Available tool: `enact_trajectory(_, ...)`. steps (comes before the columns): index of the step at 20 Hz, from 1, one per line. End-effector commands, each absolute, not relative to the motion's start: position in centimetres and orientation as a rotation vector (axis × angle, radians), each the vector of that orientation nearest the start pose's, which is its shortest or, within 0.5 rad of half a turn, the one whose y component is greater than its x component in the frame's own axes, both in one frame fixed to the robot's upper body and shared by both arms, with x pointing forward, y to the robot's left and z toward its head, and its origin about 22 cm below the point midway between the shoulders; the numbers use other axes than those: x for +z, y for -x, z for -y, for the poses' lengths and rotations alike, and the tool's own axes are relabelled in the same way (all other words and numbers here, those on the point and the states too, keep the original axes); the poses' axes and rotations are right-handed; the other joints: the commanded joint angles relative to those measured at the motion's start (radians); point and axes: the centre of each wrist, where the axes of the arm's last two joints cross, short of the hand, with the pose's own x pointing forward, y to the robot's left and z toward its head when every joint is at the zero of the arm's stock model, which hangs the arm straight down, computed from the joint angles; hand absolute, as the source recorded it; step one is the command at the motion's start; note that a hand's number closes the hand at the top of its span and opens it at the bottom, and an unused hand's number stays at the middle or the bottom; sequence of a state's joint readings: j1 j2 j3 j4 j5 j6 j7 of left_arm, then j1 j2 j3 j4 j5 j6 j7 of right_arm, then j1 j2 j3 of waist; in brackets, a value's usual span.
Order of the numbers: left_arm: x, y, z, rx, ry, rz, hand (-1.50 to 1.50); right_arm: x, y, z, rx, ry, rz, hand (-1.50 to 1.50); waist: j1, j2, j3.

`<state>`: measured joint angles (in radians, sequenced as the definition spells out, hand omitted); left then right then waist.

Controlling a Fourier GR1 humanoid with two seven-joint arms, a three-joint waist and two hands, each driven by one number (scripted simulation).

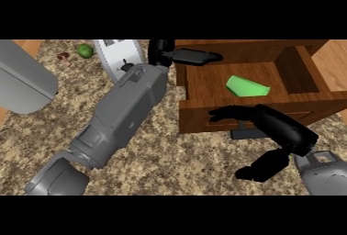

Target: Pick up the cup, place it into the drawer and close the drawer

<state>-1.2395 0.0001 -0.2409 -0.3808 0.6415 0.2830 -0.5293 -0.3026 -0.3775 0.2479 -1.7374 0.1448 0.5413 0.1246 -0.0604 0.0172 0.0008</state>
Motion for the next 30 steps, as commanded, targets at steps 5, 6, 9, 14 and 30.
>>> enact_trajectory(5, 9.9, -43.5, -5.9, 0.067, 0.322, 1.925, -1.50, 3.5, -31.0, 20.3, 1.291, 0.056, 1.391, -1.50, 0.079, -0.008, 0.000)
enact_trajectory(6, 10.1, -43.3, -6.1, 0.050, 0.323, 1.924, -1.50, 1.6, -30.4, 20.6, 1.304, 0.059, 1.359, -1.50, 0.092, -0.013, 0.000)
enact_trajectory(9, 9.6, -43.3, -7.3, 0.093, 0.330, 1.910, -1.50, -0.7, -32.5, 21.2, 1.333, 0.109, 1.305, 1.50, 0.116, -0.007, 0.001)
enact_trajectory(14, 7.5, -42.7, -10.5, 0.072, 0.372, 1.899, -1.50, -0.8, -36.4, 23.4, 1.231, 0.177, 1.323, 1.50, 0.171, -0.004, 0.003)
enact_trajectory(30, 7.2, -42.2, -16.1, 0.045, 0.395, 1.899, -1.50, 9.3, -43.9, 28.8, 0.869, 0.352, 1.577, 1.50, 0.246, 0.024, 0.004)
